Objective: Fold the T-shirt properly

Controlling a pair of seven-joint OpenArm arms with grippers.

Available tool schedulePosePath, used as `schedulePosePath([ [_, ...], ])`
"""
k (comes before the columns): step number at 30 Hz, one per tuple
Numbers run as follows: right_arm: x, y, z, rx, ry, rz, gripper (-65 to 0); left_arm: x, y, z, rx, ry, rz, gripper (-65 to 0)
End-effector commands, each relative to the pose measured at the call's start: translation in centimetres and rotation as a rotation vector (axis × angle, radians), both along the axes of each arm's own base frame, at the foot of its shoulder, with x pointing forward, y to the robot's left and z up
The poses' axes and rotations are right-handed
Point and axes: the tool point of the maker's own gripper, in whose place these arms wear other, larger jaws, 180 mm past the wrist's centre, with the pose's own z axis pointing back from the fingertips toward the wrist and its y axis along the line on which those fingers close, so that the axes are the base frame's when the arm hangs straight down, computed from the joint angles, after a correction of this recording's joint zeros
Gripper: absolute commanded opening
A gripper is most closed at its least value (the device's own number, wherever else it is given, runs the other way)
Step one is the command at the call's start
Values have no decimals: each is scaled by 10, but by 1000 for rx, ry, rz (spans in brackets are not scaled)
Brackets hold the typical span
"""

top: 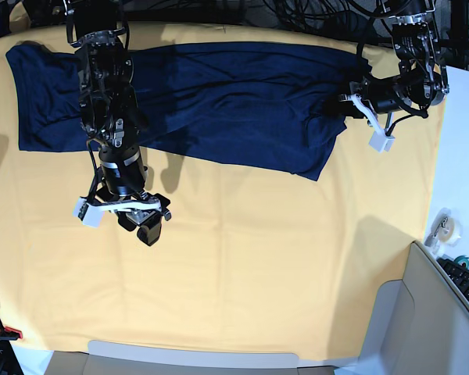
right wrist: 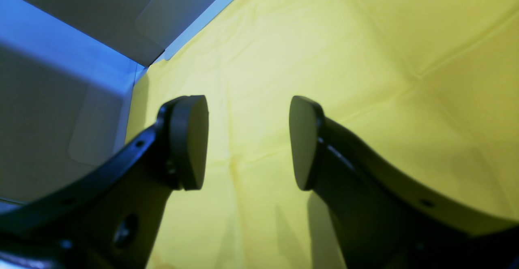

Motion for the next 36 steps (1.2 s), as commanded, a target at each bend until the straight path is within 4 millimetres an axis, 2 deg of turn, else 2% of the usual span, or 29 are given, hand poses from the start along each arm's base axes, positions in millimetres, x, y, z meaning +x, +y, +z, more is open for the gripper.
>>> schedulePosePath([
  [1, 6, -6, 19, -19, -64, -7, -331, -3, -1, 2, 12, 10, -31, -648],
  [4, 6, -10, 19, -30, -67, -10, -331, -1, -1, 4, 15, -1, -34, -648],
  [9, 6, -40, 20, -30, -66, -88, -331, 9, -5, 24, 39, -77, -61, -648],
  [14, 4, -65, 21, -35, -69, -153, -331, 11, -6, 27, 42, -89, -64, -648],
  [17, 0, -78, 19, -36, -61, -186, -331, 20, -6, 32, 39, -112, -64, -648],
  [22, -10, -111, 15, -40, -49, -271, -331, 31, -15, 61, 68, -219, -104, -648],
  [25, -15, -123, 12, -42, -40, -303, -331, 30, -33, 69, 64, -252, -162, -648],
  [27, -17, -131, 13, -43, -39, -323, -331, 27, -44, 68, 53, -248, -196, -648],
  [29, -23, -141, 10, -48, -31, -349, -331, 22, -62, 65, 34, -237, -253, -648],
  [36, -35, -165, 7, -61, -20, -409, -331, 20, -123, 73, -70, -265, -363, -649],
])
